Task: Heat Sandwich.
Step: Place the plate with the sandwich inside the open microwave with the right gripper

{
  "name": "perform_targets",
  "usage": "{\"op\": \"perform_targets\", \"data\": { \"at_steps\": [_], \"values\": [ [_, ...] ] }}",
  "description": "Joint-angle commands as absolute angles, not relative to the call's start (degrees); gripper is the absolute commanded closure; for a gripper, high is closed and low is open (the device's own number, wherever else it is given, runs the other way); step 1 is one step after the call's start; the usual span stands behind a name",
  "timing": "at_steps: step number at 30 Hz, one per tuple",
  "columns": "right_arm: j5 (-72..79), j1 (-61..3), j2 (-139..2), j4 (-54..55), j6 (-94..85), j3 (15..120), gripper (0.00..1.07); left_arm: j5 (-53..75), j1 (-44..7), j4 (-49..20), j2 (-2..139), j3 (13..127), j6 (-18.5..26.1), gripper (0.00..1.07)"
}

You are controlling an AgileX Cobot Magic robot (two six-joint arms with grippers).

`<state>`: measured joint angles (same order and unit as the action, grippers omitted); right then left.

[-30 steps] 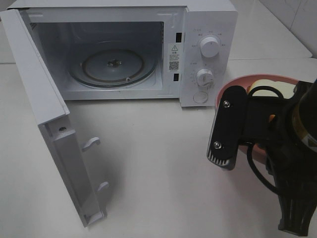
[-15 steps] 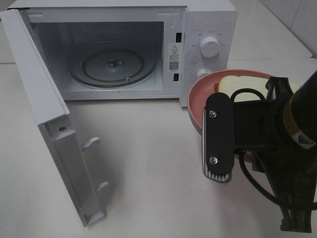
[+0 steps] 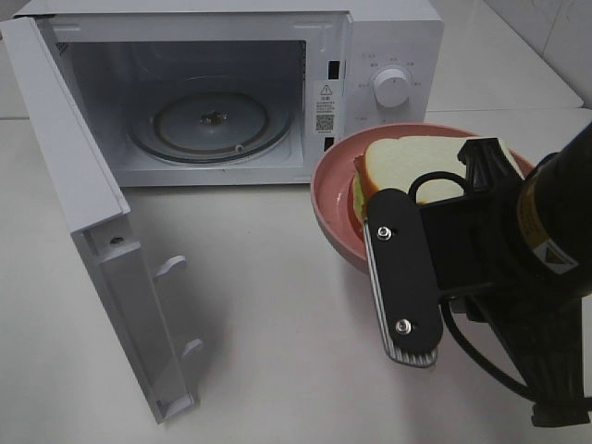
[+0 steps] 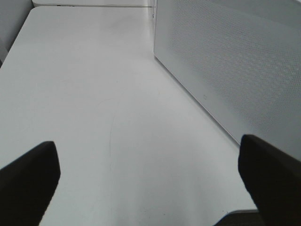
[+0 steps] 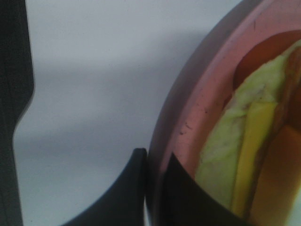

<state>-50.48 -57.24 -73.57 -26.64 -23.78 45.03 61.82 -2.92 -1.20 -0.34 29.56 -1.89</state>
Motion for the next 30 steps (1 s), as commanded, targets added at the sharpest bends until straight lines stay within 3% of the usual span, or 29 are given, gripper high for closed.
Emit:
{"op": "perform_targets", "data": {
  "at_steps": [1, 30],
  "values": [
    [-48.7, -57.6, -73.3, -28.0, -28.3, 44.8, 1.04, 61.3, -3.2, -1.4, -1.4, 29.5, -2.0, 0.09],
    [-45.6, -57.6, -73.3, -24.8, -45.8, 44.8, 1.02, 61.3, -3.2, -1.4, -1.4, 29.5, -2.0, 0.09]
  ]
}}
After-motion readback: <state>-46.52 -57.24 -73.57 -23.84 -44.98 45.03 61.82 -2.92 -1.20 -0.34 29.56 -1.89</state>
